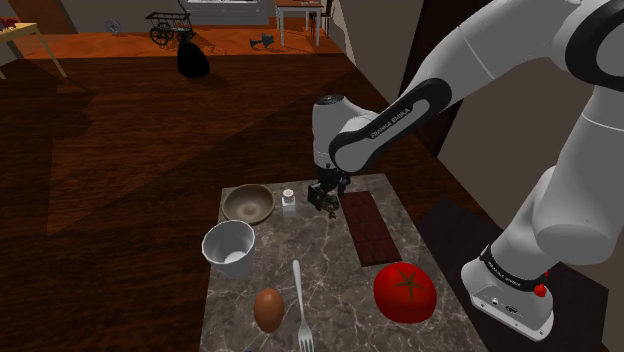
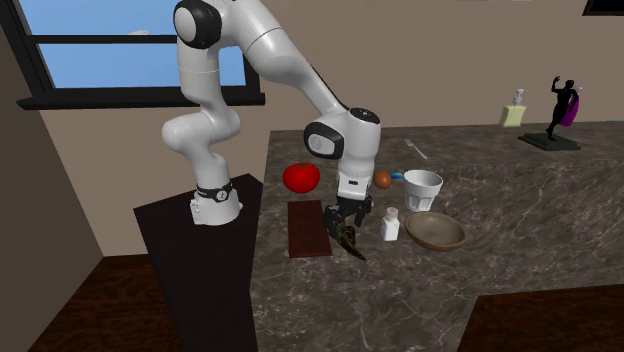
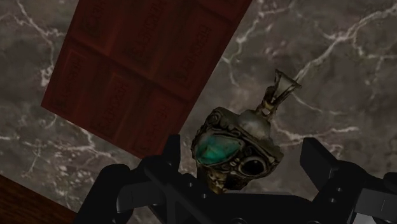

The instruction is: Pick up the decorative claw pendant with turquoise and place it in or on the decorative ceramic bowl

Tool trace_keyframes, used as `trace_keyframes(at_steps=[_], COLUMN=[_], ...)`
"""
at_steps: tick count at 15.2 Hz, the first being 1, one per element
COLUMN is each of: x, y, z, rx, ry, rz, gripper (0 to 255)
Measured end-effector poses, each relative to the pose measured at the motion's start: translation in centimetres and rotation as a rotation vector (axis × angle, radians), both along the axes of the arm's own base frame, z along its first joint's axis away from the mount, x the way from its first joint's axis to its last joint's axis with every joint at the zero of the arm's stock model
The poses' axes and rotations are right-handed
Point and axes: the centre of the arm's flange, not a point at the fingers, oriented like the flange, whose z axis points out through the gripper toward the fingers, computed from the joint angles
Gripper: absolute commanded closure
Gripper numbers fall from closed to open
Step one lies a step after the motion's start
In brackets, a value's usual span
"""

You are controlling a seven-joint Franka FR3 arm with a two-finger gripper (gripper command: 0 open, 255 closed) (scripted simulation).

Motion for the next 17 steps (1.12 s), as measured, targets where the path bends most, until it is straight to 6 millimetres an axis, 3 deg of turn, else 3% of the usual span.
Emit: trace_keyframes(at_steps=[1, 2, 12, 17], x=[0.0, 0.0, 0.0, 0.0], y=[0.0, 0.0, 0.0, 0.1], z=[0.0, 0.0, 0.0, 2.1], rx=[0.000, 0.000, 0.000, 0.000], ry=[0.000, 0.000, 0.000, 0.000], rz=[0.000, 0.000, 0.000, 0.000], gripper=[0, 255, 255, 255])
